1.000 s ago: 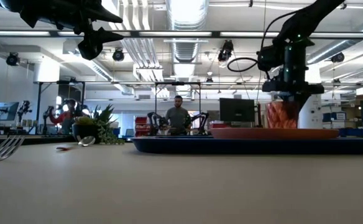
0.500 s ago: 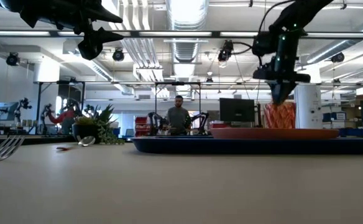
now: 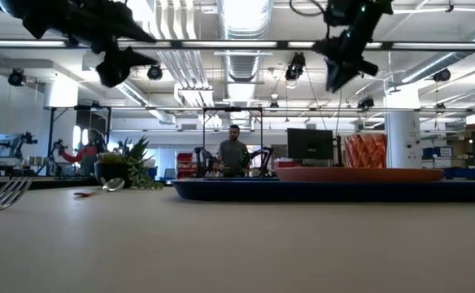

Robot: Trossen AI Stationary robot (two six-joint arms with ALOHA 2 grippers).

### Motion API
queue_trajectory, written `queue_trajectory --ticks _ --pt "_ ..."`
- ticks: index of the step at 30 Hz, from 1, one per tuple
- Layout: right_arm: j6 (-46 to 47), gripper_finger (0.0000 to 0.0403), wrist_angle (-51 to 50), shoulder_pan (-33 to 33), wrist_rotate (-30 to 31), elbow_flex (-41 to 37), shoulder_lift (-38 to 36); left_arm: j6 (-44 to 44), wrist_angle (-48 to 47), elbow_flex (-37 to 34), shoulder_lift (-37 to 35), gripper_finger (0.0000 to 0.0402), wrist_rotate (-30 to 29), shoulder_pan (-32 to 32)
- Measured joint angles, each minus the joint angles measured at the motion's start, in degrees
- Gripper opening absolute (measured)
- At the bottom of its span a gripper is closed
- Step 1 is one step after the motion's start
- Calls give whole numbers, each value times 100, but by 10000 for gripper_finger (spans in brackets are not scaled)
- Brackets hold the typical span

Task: Pick and place plate/cup/fork/spoon on tray
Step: Put the orange spoon on the blue serving tray to the left of the orange plate

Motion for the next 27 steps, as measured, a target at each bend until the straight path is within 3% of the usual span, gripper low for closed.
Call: queue_trajectory --ticks 4,7,16,27 --pt "-5 82 208 468 -684 381 -17 -54 -1173 -8 86 173 -591 4" --pt "-13 81 454 939 -800 576 -41 -197 -1714 -9 185 173 -1010 4" --pt "-314 79 1119 2375 -801 994 -44 -122 -1828 -9 653 173 -2149 4" --pt "-463 78 1315 3458 -754 1157 -39 126 -1895 -9 1892 173 -2182 57"
